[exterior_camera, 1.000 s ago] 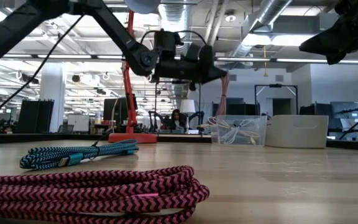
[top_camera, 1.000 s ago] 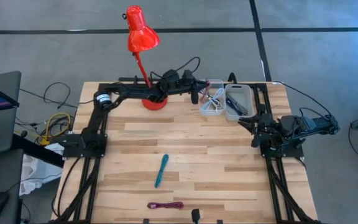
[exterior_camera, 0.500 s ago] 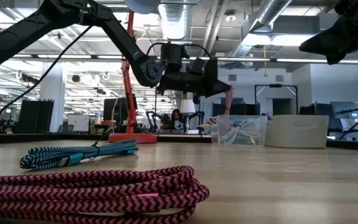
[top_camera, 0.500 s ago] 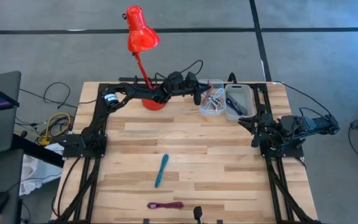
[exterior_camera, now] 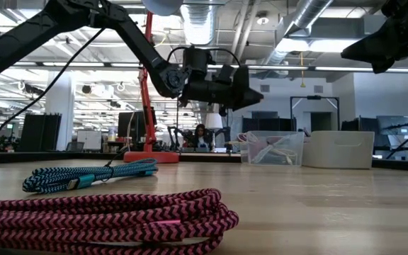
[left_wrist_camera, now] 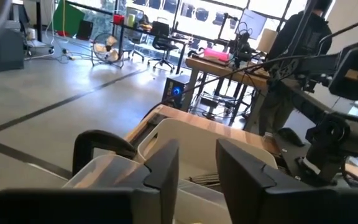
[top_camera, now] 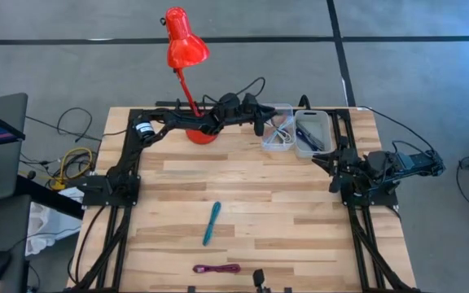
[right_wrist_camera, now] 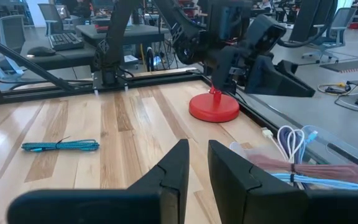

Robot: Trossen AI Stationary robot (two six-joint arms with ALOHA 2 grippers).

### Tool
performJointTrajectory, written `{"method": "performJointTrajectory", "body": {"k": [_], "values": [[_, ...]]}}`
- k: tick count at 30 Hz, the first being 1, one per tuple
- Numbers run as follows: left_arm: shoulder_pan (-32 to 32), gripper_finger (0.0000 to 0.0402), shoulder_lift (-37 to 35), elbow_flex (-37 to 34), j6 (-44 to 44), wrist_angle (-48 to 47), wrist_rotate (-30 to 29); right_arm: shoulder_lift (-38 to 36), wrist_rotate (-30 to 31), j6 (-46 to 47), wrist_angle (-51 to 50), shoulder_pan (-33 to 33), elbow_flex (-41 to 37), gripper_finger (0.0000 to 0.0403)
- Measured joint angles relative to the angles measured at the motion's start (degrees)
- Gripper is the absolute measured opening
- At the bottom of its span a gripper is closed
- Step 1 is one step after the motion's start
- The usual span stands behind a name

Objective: Pick & Place USB Port
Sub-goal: Put the black and blue charger cable into the gray bin

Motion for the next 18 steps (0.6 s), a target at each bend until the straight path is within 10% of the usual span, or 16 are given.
{"method": "performJointTrajectory", "body": {"k": [8,18], "values": [[0.0,0.0120,-6.8,0.0,0.8,-5.1,7.1,0.0,0.0,0.0,0.0,0.0,0.0,0.0054],[-0.7,0.0108,-33.8,-15.6,15.9,-32.8,7.9,0.0,0.0,0.0,-0.1,0.0,0.0,0.0054]]}}
